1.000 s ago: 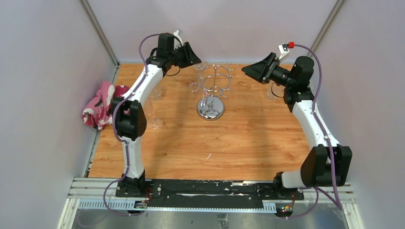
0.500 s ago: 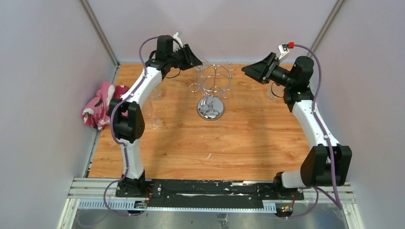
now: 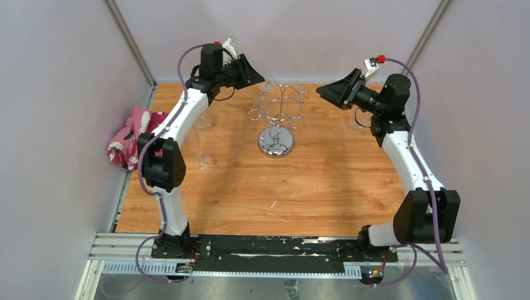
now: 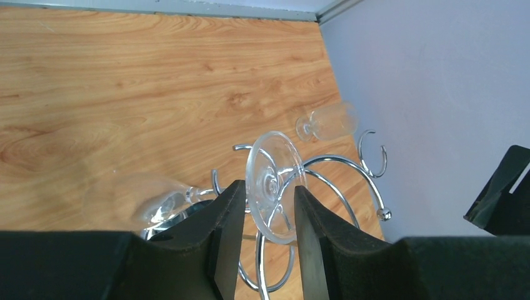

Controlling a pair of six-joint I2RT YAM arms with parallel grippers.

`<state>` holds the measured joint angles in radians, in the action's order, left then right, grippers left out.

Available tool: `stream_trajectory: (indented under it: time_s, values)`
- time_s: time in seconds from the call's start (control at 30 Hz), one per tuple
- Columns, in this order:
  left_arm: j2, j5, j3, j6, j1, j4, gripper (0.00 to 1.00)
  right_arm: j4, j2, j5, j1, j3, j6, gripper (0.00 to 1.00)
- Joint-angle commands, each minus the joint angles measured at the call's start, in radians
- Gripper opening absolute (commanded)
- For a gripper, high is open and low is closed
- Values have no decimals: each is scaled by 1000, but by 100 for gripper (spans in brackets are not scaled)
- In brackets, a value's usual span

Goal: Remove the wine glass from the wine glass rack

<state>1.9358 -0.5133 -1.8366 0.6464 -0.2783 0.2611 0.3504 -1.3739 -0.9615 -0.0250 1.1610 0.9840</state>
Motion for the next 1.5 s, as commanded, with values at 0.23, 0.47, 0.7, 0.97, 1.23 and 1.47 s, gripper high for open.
stream_trajectory:
  time_s: [0.23, 0.47, 0.7, 0.97, 1.23, 1.47]
  values:
    - [-7, -90, 55, 45, -7, -96, 37, 43, -8, -34, 49, -21, 30, 71]
    - [-16, -84, 74, 47, -8, -103, 31, 82, -19, -35, 51, -32, 57, 71]
    - [-8, -56, 77, 72, -10, -113, 37, 112, -15, -39, 51, -38, 72, 71]
    - [-6, -44, 88, 107, -10, -159, 38, 129, -16, -40, 51, -43, 85, 71]
    - [18, -35, 77, 130, -10, -182, 37, 150, -18, -44, 52, -50, 98, 71]
    - [53, -41, 68, 145, -10, -200, 37, 154, -22, -46, 55, -53, 102, 70]
